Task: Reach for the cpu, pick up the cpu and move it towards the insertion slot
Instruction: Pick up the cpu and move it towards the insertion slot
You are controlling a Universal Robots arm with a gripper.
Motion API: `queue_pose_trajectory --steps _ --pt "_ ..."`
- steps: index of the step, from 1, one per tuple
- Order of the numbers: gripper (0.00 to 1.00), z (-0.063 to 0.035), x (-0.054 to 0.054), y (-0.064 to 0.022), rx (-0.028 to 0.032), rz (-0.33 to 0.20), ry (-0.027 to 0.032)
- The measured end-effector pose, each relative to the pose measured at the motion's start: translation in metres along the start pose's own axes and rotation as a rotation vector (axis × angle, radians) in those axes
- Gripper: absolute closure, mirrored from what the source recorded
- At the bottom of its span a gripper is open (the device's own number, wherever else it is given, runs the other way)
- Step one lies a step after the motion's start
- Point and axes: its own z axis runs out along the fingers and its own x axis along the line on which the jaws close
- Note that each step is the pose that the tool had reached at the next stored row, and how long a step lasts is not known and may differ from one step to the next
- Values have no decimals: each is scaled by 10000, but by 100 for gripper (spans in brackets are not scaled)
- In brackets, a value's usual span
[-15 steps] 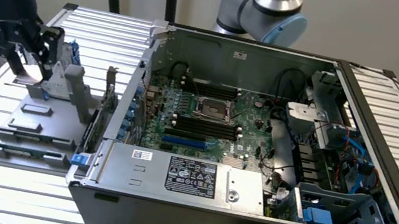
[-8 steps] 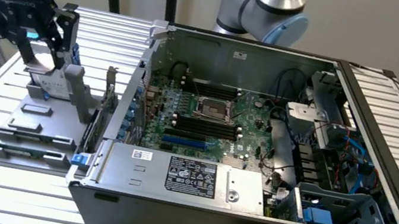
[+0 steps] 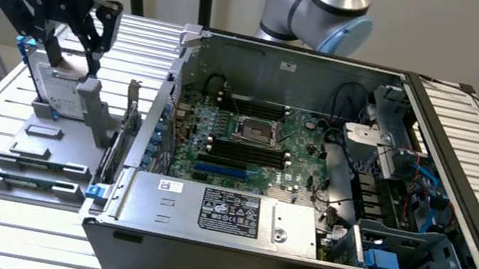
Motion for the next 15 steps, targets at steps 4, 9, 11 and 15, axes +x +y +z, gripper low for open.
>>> queue_pose_trajectory --steps 4,9,11,15 --pt "45 -31 -180 -5 -79 -1 -2" --pt "45 -64 -408 -10 -170 -2 -5" --pt "45 -77 -498 -13 -205 -3 -6" --pt "45 -100 -680 -17 -264 -3 -7"
